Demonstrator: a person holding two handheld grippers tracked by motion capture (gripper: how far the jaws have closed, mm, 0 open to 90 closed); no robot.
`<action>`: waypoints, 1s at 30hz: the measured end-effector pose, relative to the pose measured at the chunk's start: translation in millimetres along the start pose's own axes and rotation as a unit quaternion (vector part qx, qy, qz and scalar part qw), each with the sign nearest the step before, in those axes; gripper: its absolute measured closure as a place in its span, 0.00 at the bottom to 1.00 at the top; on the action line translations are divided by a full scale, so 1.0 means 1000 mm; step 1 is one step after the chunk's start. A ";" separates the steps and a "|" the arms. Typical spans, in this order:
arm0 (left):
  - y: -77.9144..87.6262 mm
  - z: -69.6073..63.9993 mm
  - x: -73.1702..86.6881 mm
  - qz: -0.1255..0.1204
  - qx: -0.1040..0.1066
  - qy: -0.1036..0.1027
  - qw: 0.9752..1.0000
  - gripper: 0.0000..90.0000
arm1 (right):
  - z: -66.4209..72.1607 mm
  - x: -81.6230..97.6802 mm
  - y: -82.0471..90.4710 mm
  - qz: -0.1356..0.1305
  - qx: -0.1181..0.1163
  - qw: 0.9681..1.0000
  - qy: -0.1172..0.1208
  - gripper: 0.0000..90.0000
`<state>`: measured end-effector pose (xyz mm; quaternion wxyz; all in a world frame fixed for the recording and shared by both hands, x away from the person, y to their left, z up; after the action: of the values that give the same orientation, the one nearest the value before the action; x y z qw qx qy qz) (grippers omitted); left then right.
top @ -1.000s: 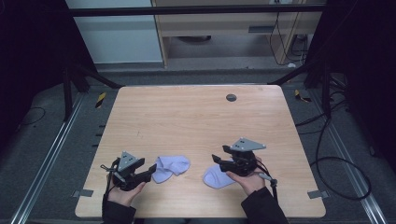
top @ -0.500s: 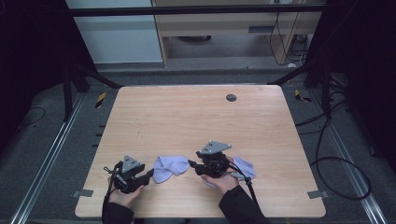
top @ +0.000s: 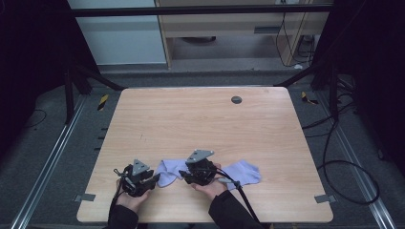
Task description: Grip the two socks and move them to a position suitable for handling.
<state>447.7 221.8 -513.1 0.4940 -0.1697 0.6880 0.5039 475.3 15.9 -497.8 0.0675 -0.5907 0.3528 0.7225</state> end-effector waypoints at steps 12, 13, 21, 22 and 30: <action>-0.003 -0.002 0.001 0.010 0.015 0.007 1.000 0.88 | 0.005 0.015 -0.019 0.034 0.000 0.999 0.000 0.81; -0.003 -0.002 0.001 0.010 0.016 0.008 1.000 0.89 | 0.005 0.015 -0.020 0.034 -0.001 0.999 -0.001 0.83; -0.004 -0.002 0.001 0.012 0.023 0.011 1.000 0.95 | 0.006 0.013 -0.019 0.031 0.001 1.000 -0.007 0.96; -0.004 -0.002 0.001 0.012 0.024 0.010 1.000 0.95 | 0.006 0.011 -0.017 0.022 0.000 1.000 -0.010 0.96; -0.003 -0.002 0.001 0.014 0.028 0.009 0.999 0.95 | -0.007 -0.015 -0.005 -0.050 0.031 0.997 -0.046 0.96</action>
<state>448.9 218.9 -515.3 0.4852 -0.1503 0.7082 0.4903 487.8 20.0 -486.8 0.1379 -0.5718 0.3410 0.7333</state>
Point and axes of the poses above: each handheld gripper's, and its own axes: y roughly backward along the jaws, x roughly out of its underside, z roughly to its left, the point moved 3 cm from there along -y, roughly forward along the jaws, and after that the axes turned 13 degrees about -z, right-handed, at the moved point
